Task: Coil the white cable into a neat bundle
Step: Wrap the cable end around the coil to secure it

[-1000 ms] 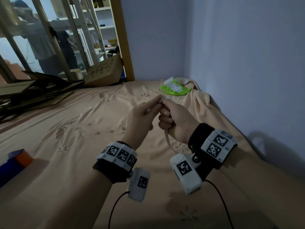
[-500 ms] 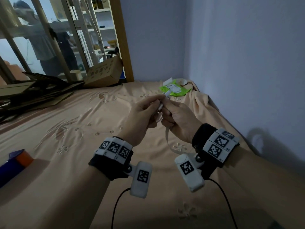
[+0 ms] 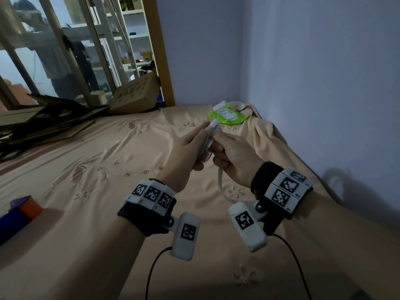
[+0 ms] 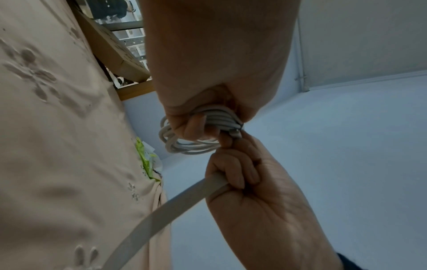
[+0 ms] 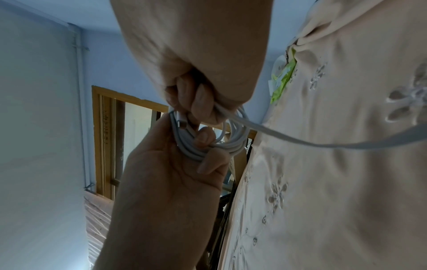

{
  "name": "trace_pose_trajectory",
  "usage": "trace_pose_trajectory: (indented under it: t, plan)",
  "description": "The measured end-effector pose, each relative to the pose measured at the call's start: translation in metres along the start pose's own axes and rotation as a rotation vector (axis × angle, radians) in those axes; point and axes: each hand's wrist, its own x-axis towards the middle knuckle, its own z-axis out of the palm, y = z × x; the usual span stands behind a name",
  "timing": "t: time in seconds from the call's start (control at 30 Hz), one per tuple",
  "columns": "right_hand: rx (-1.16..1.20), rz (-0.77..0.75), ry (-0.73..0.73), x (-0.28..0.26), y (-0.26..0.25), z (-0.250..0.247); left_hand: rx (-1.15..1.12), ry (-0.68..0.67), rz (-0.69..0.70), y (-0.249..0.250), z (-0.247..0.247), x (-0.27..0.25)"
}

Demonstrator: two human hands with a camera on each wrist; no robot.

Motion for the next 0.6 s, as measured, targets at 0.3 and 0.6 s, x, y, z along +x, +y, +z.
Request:
trace_pose_trajectory:
  t: [0.3, 0.6]
  plan:
    - [-0.117, 0.005, 0.03, -0.001, 0.001, -0.005, 0.127, 0.022, 0.085, -0.007, -0.005, -0.002]
    - [-0.315, 0.032, 0.134, 0.0, 0.0, -0.003, 0.79, 0.127, 0.47, -0.016, -0.006, 0.003]
